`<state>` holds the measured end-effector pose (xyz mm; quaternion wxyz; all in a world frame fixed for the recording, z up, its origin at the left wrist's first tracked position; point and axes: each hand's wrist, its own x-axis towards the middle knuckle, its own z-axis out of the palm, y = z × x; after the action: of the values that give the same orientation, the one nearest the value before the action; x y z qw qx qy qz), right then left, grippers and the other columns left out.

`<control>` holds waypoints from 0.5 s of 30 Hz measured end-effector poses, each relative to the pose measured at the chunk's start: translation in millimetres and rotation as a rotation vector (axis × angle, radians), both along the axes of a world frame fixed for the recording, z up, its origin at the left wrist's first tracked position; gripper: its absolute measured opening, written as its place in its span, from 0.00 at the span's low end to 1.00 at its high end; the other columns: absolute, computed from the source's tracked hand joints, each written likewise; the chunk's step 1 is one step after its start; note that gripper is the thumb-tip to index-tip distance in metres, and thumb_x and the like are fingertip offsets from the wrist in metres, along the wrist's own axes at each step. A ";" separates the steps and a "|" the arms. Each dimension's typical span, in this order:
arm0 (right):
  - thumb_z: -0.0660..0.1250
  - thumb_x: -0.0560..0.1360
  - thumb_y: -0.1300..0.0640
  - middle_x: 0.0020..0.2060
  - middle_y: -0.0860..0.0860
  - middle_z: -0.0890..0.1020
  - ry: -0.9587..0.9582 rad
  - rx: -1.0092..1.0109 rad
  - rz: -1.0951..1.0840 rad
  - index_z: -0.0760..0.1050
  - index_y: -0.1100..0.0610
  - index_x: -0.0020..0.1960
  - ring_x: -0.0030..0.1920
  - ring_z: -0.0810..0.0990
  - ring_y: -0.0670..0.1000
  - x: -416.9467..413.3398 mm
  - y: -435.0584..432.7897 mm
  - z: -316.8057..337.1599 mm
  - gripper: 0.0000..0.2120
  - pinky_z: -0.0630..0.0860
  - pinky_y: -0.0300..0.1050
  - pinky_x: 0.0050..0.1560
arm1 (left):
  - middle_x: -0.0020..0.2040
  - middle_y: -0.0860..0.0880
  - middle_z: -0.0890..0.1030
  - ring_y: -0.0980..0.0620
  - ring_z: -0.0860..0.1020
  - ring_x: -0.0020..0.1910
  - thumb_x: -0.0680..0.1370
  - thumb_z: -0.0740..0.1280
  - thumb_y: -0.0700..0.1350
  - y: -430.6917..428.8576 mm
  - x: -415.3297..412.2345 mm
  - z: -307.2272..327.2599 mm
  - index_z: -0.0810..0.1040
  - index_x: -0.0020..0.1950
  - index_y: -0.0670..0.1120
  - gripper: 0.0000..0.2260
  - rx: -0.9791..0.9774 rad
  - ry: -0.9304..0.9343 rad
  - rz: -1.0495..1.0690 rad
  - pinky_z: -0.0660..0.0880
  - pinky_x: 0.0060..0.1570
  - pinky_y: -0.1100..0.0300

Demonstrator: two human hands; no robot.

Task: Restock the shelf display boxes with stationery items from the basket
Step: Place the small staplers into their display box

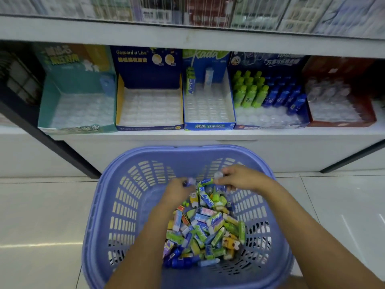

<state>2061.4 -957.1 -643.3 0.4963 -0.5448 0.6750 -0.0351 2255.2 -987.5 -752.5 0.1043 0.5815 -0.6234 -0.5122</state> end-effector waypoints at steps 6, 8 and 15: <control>0.69 0.73 0.65 0.29 0.48 0.79 -0.467 -0.428 -0.303 0.76 0.60 0.55 0.28 0.77 0.44 33.8 -20.9 69.8 0.11 0.75 0.34 0.34 | 0.33 0.51 0.79 0.57 0.74 0.26 0.78 0.64 0.41 -17.1 30.3 96.6 0.78 0.46 0.46 0.04 0.020 0.553 0.295 0.71 0.25 0.65; 0.69 0.72 0.67 0.31 0.54 0.79 -0.535 -0.572 -0.348 0.74 0.59 0.52 0.28 0.78 0.45 54.8 -35.4 87.0 0.10 0.76 0.35 0.34 | 0.31 0.55 0.79 0.58 0.71 0.26 0.79 0.63 0.46 -18.9 46.7 122.7 0.80 0.48 0.48 0.06 -0.057 0.618 0.353 0.67 0.24 0.66; 0.69 0.73 0.64 0.39 0.52 0.79 -0.532 -0.812 -0.245 0.76 0.57 0.48 0.35 0.79 0.49 138.2 -100.8 115.0 0.06 0.78 0.36 0.37 | 0.35 0.49 0.79 0.57 0.72 0.27 0.82 0.56 0.49 -31.1 101.0 159.6 0.79 0.45 0.45 0.15 -0.046 0.852 0.737 0.69 0.25 0.65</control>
<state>2199.6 -1057.9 -528.3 0.3915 -0.5830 0.5159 -0.4905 2356.2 -1018.6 -592.9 0.5316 0.5003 -0.2928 -0.6176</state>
